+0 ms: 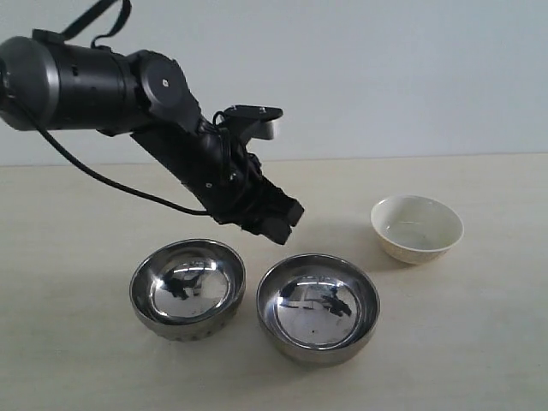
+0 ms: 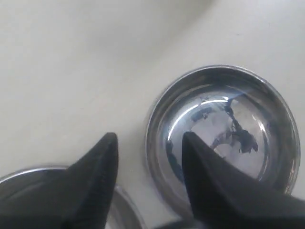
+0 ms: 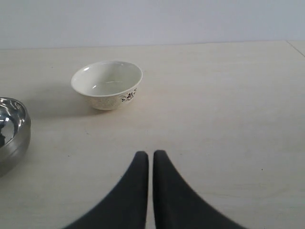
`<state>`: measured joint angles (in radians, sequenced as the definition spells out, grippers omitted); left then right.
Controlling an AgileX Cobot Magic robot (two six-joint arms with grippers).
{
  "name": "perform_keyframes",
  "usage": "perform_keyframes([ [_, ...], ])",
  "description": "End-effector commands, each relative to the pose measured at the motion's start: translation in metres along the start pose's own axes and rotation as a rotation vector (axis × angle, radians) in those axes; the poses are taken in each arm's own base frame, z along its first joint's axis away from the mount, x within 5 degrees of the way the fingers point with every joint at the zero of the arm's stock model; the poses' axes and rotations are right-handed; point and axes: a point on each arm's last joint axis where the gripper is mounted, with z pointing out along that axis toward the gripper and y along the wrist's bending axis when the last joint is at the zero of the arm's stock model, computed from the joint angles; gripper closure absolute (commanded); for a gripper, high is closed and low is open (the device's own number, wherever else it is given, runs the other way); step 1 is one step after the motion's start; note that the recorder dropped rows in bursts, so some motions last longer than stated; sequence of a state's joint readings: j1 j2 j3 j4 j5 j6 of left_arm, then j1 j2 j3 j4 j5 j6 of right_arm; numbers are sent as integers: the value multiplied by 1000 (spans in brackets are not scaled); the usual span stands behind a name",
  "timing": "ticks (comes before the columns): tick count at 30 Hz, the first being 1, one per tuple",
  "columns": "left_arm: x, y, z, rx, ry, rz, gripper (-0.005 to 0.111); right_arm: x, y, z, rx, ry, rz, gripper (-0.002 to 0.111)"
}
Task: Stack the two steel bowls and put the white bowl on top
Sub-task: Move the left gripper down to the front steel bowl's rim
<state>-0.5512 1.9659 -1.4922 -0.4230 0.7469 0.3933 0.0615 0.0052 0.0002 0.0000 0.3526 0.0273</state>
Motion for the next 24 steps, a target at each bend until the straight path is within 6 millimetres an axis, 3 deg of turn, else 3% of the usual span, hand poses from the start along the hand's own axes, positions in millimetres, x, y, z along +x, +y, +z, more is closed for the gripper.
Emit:
perform_keyframes([
  [1, 2, 12, -26, -51, 14, -26, 66, -1, 0, 0, 1, -17, -3, 108],
  [8, 15, 36, -47, -129, 127, -103, 66, -1, 0, 0, 1, -17, -3, 108],
  [24, 35, 57, -45, -300, 230, -151, 66, -1, 0, 0, 1, -17, -3, 108],
])
